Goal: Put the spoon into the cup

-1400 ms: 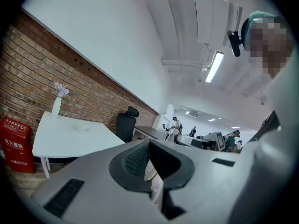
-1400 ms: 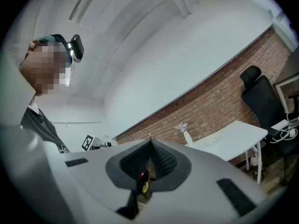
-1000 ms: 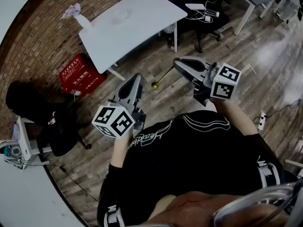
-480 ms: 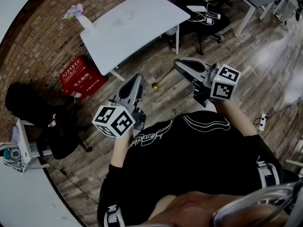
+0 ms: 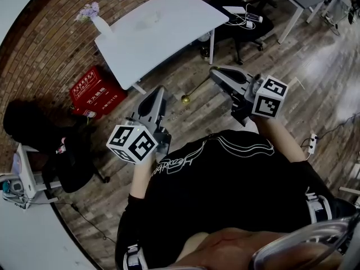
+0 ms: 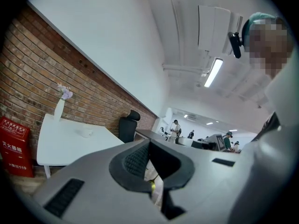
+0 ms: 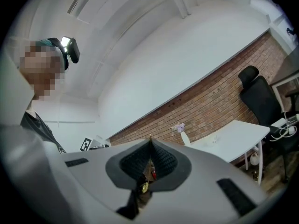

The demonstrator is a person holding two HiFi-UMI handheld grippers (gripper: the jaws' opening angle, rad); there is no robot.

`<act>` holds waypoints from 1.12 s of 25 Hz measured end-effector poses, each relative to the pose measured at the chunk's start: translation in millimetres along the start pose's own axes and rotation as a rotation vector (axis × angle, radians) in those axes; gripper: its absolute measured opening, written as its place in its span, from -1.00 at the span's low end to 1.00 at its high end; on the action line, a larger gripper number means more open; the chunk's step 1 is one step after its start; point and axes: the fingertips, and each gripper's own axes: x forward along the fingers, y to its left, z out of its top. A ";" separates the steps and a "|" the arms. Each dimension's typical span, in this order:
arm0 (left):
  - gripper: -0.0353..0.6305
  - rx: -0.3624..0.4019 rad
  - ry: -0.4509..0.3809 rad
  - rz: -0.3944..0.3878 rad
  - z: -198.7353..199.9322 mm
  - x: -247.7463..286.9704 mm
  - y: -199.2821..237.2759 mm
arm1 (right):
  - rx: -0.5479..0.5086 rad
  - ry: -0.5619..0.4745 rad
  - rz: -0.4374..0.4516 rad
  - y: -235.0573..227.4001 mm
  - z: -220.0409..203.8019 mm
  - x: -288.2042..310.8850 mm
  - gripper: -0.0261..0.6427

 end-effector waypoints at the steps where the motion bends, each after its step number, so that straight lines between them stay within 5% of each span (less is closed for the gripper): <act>1: -0.88 -0.007 0.000 0.001 -0.5 0.0 3.2 | 0.002 0.001 -0.003 -1.2 0.0 2.3 -0.93; 14: -0.88 -0.035 -0.004 0.052 7.5 30.0 52.8 | 0.026 0.024 0.032 -46.0 4.7 46.7 -0.93; 28: -0.88 -0.069 0.068 0.137 34.6 180.7 169.2 | 0.150 0.053 0.062 -227.4 35.5 139.3 -0.93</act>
